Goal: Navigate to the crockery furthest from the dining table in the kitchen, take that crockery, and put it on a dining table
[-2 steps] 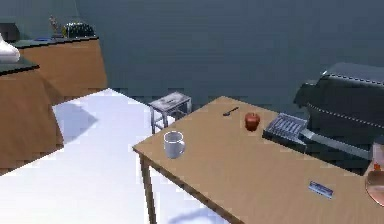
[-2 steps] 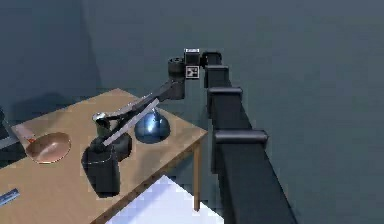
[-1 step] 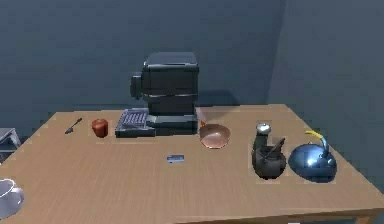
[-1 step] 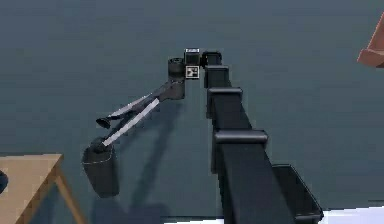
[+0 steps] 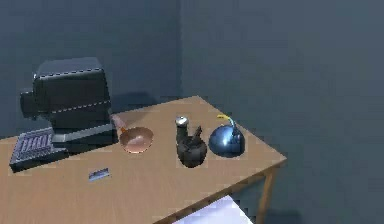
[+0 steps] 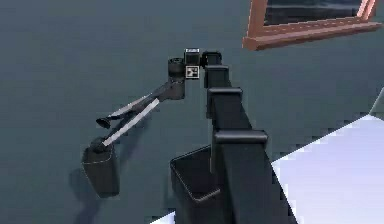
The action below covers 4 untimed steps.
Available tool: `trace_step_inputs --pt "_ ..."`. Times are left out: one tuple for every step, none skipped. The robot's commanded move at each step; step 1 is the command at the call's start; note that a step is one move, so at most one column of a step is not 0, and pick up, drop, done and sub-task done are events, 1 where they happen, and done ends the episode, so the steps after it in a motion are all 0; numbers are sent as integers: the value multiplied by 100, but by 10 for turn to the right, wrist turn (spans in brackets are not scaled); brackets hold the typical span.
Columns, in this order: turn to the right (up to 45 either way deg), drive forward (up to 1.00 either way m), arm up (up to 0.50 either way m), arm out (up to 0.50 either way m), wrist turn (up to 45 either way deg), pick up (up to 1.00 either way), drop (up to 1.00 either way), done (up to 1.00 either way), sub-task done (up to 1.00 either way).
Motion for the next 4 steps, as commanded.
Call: trace_step_inputs --pt "-450 0 0 0 0 0 0 0 0" --pt "-450 0 0 0 0 0 0 0 0" --pt "-450 0 0 0 0 0 0 0 0" --pt "-90 0 0 0 0 0 0 0 0"
